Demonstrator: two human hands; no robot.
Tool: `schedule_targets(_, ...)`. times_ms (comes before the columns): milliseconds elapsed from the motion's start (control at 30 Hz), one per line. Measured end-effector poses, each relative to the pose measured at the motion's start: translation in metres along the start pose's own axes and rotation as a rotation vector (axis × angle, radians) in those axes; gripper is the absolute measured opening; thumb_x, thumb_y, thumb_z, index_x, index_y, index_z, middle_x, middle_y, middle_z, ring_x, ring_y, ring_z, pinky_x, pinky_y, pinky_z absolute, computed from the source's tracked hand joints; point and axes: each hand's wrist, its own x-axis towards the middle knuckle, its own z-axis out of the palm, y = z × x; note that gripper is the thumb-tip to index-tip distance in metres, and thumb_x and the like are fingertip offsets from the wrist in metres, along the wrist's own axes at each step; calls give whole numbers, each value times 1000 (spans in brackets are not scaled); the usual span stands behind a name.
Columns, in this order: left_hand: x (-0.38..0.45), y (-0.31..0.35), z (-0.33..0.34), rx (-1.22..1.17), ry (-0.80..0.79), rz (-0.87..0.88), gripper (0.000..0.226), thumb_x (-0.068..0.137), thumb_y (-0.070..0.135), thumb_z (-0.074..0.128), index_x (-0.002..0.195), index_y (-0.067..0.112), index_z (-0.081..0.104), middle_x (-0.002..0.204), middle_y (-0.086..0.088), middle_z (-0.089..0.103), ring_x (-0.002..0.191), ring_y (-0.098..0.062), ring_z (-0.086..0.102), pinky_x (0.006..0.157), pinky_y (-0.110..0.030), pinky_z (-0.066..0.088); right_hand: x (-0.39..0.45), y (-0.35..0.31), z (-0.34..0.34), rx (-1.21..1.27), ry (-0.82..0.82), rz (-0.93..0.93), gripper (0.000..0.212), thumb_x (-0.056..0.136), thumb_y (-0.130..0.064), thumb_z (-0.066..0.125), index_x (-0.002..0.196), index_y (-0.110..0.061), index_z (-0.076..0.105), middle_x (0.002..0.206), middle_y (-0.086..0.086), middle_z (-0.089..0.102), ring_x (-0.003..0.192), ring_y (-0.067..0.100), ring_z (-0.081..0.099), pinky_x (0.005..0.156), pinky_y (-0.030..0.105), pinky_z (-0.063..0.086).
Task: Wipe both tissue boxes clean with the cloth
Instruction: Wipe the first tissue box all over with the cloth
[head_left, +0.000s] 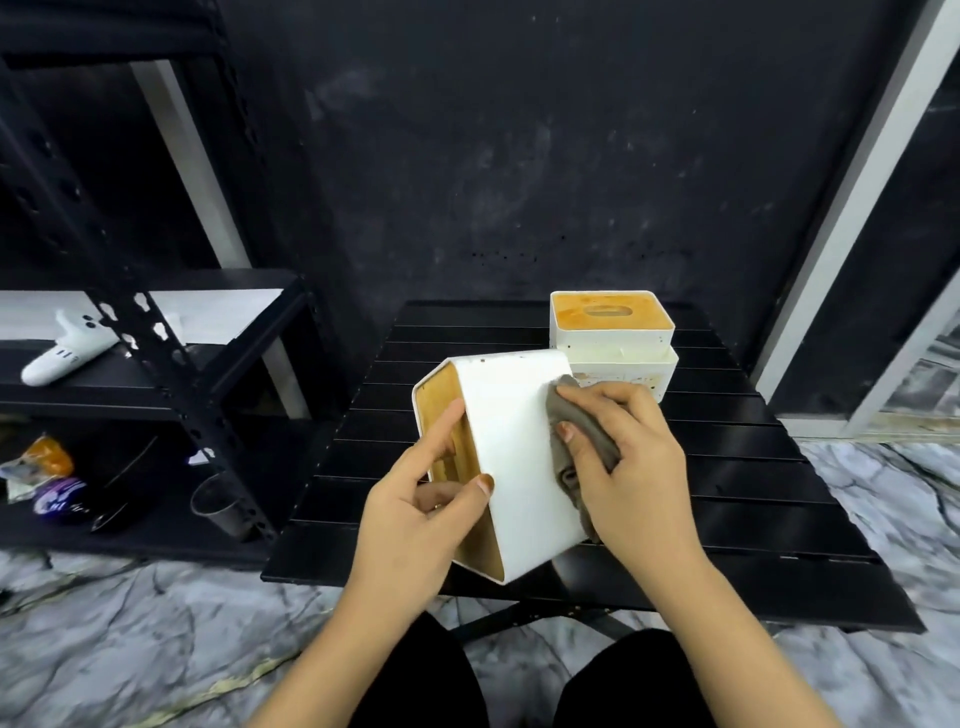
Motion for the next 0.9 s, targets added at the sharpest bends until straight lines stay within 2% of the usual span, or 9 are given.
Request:
schedule_targets(100, 0, 2, -2, 30, -18, 9, 81, 81, 0, 66, 121, 66, 39, 111, 10, 64, 78, -19, 69, 86, -36, 54, -9, 2, -2, 2, 7, -16, 37, 81, -6, 64, 116, -19, 62, 103, -17, 45, 103, 15, 49, 88, 15, 38)
schedule_targets(167, 0, 5, -3, 47, -35, 17, 87, 81, 7, 68, 120, 75, 29, 114, 6, 60, 80, -21, 70, 87, -38, 54, -13, 2, -3, 15, 12, -20, 39, 81, -5, 65, 116, -22, 62, 104, -23, 44, 103, 13, 48, 89, 11, 37)
schedule_targets(267, 2, 6, -4, 44, -21, -2, 82, 86, 13, 63, 124, 73, 23, 100, -5, 62, 79, -18, 67, 89, -47, 53, -19, 3, -2, 21, 11, -47, 37, 82, -7, 64, 115, -23, 62, 107, -24, 44, 102, 12, 48, 90, 6, 34)
schedule_targets(333, 2, 6, -5, 53, -9, -7, 78, 86, 15, 62, 123, 72, 25, 96, -8, 61, 80, -19, 65, 88, -48, 53, -25, 3, 0, 21, 14, -67, 36, 81, -14, 61, 116, -25, 61, 108, -25, 44, 102, 11, 49, 90, 7, 35)
schedule_targets(433, 1, 4, -5, 45, -14, 12, 76, 84, 12, 64, 120, 71, 31, 93, -8, 62, 78, -17, 66, 85, -44, 55, -33, 1, 2, 31, 20, -90, 34, 83, -22, 57, 117, -29, 57, 109, -20, 46, 104, 10, 48, 90, 10, 36)
schedule_targets(567, 1, 0, -4, 29, -52, 18, 78, 82, 11, 66, 122, 69, 34, 95, -8, 65, 83, -33, 68, 84, -48, 55, -32, -14, 6, 18, 10, -182, 32, 85, -25, 51, 116, -25, 58, 112, -16, 45, 103, 8, 45, 90, 9, 35)
schedule_targets(700, 0, -3, -2, -7, -115, 24, 77, 83, 9, 66, 126, 65, 37, 87, -1, 67, 74, -25, 65, 84, -56, 53, -18, -32, 6, -17, -26, -291, 32, 84, -19, 51, 115, -23, 58, 112, -12, 44, 101, 8, 43, 89, 15, 36)
schedule_targets(833, -1, -3, -2, -29, -132, 25, 75, 72, 27, 73, 124, 67, 37, 89, -2, 67, 74, -28, 61, 85, -61, 50, -4, -25, -2, -53, -25, -241, 32, 84, -25, 47, 115, -31, 54, 108, -17, 44, 99, 10, 44, 83, 15, 37)
schedule_targets(900, -1, -3, -1, -26, -127, 30, 75, 72, 29, 76, 123, 68, 37, 89, -1, 66, 71, -24, 63, 85, -57, 51, -3, -17, -6, -53, 22, -178, 31, 85, -26, 48, 114, -27, 58, 104, -22, 40, 98, 10, 44, 84, 10, 36)
